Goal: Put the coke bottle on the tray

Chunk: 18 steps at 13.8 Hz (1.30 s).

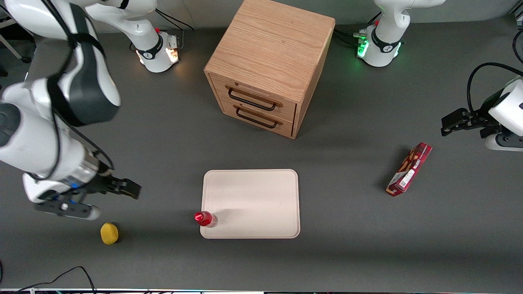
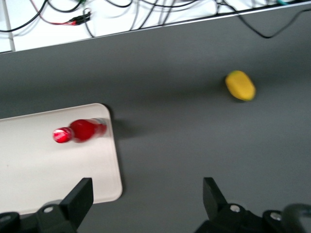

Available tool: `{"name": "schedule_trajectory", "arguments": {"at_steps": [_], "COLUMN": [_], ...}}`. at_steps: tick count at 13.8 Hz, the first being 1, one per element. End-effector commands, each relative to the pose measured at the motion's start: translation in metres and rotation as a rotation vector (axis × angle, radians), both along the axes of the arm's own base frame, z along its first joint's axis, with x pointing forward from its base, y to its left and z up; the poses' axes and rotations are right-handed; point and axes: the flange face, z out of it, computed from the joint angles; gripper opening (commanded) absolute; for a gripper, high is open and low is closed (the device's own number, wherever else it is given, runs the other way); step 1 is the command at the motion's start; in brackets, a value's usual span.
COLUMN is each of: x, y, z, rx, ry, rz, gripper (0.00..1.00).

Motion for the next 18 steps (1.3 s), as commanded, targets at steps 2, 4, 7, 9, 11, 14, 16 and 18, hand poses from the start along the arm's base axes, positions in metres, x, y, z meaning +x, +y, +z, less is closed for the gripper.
{"name": "schedule_trajectory", "arguments": {"at_steps": [2, 4, 7, 9, 11, 14, 16, 18], "x": [-0.062, -0.066, -0.088, -0.091, -0.099, -0.105, -0.105, -0.105], "y": [-0.045, -0.071, -0.112, -0.135, -0.141, -0.130, -0.127, -0.128], "z": [0.033, 0.047, 0.077, 0.087, 0.085, 0.106, 0.100, 0.099], "rx": [-0.015, -0.026, -0.006, -0.020, -0.013, -0.005, -0.009, -0.009], "ry": [-0.041, -0.048, -0.019, -0.010, 0.034, 0.024, 0.052, 0.055], "rz": [0.071, 0.095, 0.130, 0.235, 0.226, 0.156, 0.140, 0.146], "gripper": [1.00, 1.00, 1.00, 1.00, 1.00, 1.00, 1.00, 1.00]}}
